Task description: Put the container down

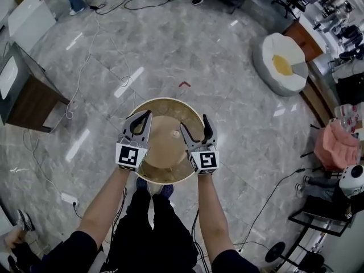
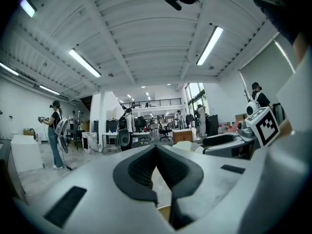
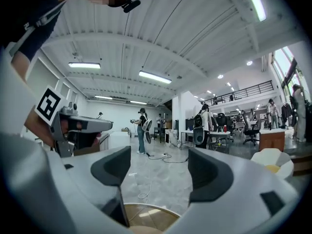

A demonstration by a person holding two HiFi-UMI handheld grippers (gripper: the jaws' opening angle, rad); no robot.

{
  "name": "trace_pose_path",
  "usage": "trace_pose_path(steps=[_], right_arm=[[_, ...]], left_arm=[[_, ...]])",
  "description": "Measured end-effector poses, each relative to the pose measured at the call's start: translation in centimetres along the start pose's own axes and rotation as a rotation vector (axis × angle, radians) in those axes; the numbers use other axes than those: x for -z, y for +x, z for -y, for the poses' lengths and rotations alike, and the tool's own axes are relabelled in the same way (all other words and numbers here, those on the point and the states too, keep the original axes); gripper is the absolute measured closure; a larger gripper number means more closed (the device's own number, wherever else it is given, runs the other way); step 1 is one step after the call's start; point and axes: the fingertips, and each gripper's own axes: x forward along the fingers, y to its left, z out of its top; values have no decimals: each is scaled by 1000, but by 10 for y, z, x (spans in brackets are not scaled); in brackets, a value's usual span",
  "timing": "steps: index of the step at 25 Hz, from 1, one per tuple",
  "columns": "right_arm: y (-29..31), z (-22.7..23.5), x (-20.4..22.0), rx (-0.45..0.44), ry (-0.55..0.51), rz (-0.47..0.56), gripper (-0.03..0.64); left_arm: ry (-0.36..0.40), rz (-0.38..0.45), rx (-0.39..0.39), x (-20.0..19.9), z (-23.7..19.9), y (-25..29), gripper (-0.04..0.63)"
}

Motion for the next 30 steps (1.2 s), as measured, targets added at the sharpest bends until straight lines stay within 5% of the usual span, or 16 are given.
trace_pose_path(steps=[13, 24, 25, 28, 30], right_arm=[[-109, -26, -99, 21, -1, 48, 259], [-139, -33, -141, 30, -41, 119, 261], [-140, -33, -144, 35, -46, 125, 272], [-145, -27, -151, 89, -27, 158, 563], [-147, -28, -152, 98, -6, 167, 584]], left_arm=[[-46, 49, -69, -91, 18, -88, 571], [-55, 54, -61, -103, 36, -113, 571], [-55, 50, -58, -103, 37, -113, 571], [-52, 68, -53, -105, 37, -113, 571], [-52, 87, -49, -112, 39, -114, 571]])
